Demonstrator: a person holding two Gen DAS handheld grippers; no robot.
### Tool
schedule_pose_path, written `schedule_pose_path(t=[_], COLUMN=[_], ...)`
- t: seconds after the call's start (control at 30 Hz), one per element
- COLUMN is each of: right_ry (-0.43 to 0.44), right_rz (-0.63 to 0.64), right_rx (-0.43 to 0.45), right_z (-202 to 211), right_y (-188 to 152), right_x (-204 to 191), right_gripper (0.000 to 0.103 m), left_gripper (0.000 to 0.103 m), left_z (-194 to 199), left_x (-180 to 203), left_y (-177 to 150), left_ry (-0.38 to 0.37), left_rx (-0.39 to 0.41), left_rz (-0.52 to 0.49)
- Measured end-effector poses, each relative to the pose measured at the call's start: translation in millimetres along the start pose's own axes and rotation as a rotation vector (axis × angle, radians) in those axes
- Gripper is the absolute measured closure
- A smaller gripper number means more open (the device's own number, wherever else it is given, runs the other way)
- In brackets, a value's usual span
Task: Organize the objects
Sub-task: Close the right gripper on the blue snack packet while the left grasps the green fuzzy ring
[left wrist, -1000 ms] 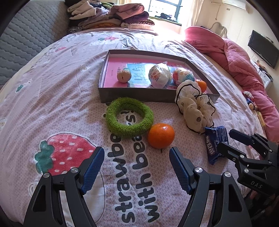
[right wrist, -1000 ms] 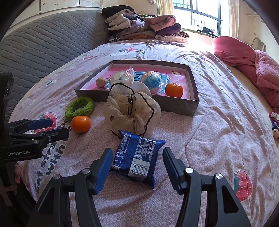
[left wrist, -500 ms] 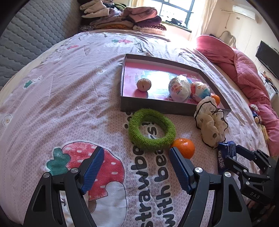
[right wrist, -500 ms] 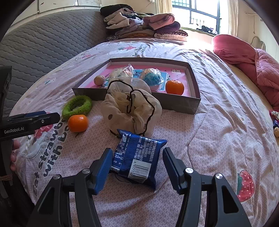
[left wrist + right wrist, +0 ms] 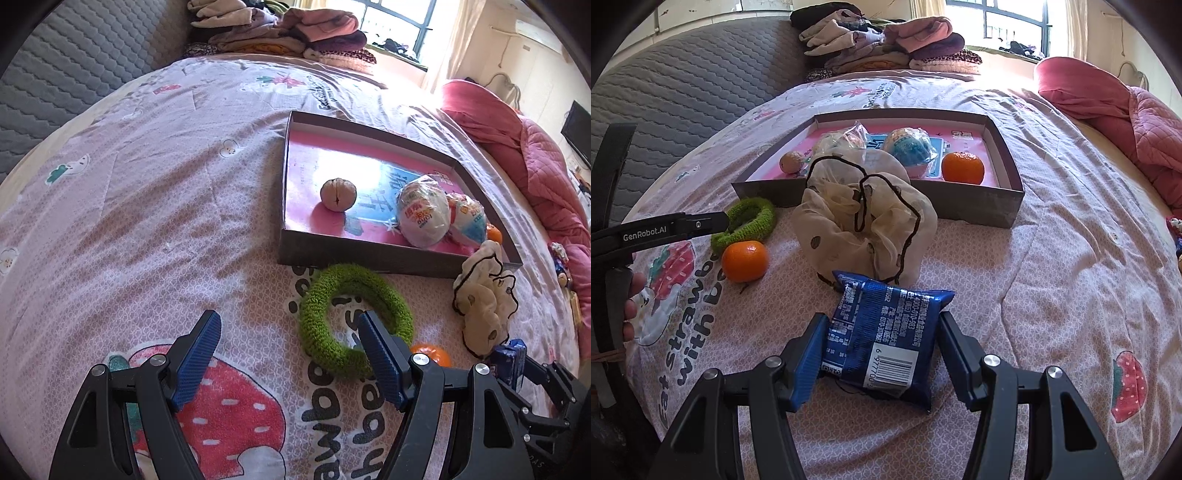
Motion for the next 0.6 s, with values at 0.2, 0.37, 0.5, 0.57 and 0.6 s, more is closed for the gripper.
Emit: schedule_pose_path(t=[0.2, 0.37, 0.5, 0.57, 0.6], right_ry=[-0.009, -0.015, -0.014, -0.012, -0.013], right_rz=[0.009, 0.029, 0.035, 0.039, 0.041], right_rx=[-0.001, 0.004, 0.007, 0.009, 0.009], right_z=[-3.0, -3.1, -3.0, -3.1, -2.9], right_y=[-0.2, -1.1, -1.2, -0.8, -0.8], right_x=[-0.8, -2.5, -2.6, -3.1, -2.9], right_gripper=[0.044, 0.044, 0.047, 0.05, 0.05], left_gripper=[0.025, 0.032, 0.043, 0.046, 0.049], left_z=[-18.2, -25.5, -28.8, -30.3, -30.7], left_x=[-0.2, 1.1, 3.9, 5.6, 6.1], left_y=[4.2, 6.1, 7.6, 7.9, 7.9], left_ry=[0.005, 0.009, 0.019, 0.023, 0.025], left_rx=[-0.032, -0.042, -0.044, -0.047, -0.047], left_rz=[0.018, 0.009, -0.01, -0.023, -0.026])
Point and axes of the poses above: each gripper's, at about its wrist camera, not at the fingertips, and z roughly against the way its jaws point, x to its right, y to its top, the point moved 5 cm from there along -z, roughly the way its jaws point, and after that the axes turned 3 degrees about -z, right-handed, at the moved point
